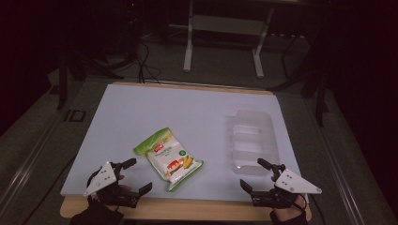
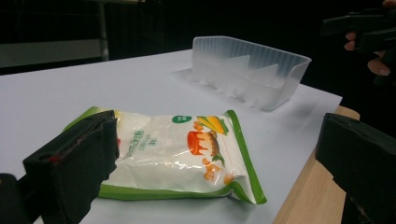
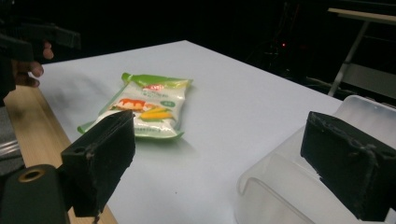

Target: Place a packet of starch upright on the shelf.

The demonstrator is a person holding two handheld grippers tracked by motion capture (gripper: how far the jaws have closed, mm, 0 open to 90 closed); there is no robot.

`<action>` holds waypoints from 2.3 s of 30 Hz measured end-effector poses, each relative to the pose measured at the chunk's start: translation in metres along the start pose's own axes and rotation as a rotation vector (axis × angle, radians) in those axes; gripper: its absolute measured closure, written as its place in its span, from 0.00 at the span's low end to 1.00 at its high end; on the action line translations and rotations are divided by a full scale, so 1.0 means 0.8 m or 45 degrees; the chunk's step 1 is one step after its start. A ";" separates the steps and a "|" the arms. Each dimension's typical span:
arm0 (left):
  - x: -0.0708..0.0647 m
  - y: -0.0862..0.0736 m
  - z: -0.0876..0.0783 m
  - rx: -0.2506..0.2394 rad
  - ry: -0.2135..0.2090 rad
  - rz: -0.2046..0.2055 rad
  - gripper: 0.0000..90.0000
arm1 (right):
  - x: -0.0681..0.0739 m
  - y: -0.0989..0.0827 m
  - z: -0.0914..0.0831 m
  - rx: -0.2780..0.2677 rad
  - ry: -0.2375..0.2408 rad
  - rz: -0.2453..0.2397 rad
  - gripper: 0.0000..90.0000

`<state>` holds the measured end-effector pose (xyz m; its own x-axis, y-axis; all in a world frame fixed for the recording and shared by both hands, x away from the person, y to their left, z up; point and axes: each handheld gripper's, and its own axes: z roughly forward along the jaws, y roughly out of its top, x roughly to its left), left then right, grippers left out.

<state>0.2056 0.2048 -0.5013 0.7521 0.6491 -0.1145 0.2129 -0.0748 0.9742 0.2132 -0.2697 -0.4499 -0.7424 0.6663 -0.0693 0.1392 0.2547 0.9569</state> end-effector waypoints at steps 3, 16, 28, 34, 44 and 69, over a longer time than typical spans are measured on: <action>-0.001 0.000 0.002 0.009 -0.016 0.002 0.00 | -0.001 -0.001 0.006 0.061 -0.024 -0.024 0.13; -0.026 0.007 0.012 0.043 -0.105 0.061 0.02 | -0.001 0.002 0.003 0.014 -0.020 -0.026 0.12; -0.057 0.039 0.025 0.051 -0.228 0.067 0.02 | 0.008 0.012 0.001 -0.029 0.017 -0.045 0.12; -0.050 0.052 0.019 0.043 -0.199 0.042 0.02 | 0.006 0.014 -0.003 -0.035 -0.033 -0.068 0.14; -0.038 0.071 0.017 0.052 -0.136 0.074 0.02 | 0.007 0.017 -0.004 -0.078 -0.058 -0.106 0.12; 0.032 0.092 0.035 0.215 0.164 0.008 0.02 | 0.012 0.016 0.003 -0.036 -0.030 -0.113 0.12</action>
<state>0.2583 0.1947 -0.4382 0.6701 0.7388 -0.0720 0.3181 -0.1982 0.9271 0.2096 -0.2585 -0.4391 -0.7356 0.6581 -0.1607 0.0545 0.2940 0.9542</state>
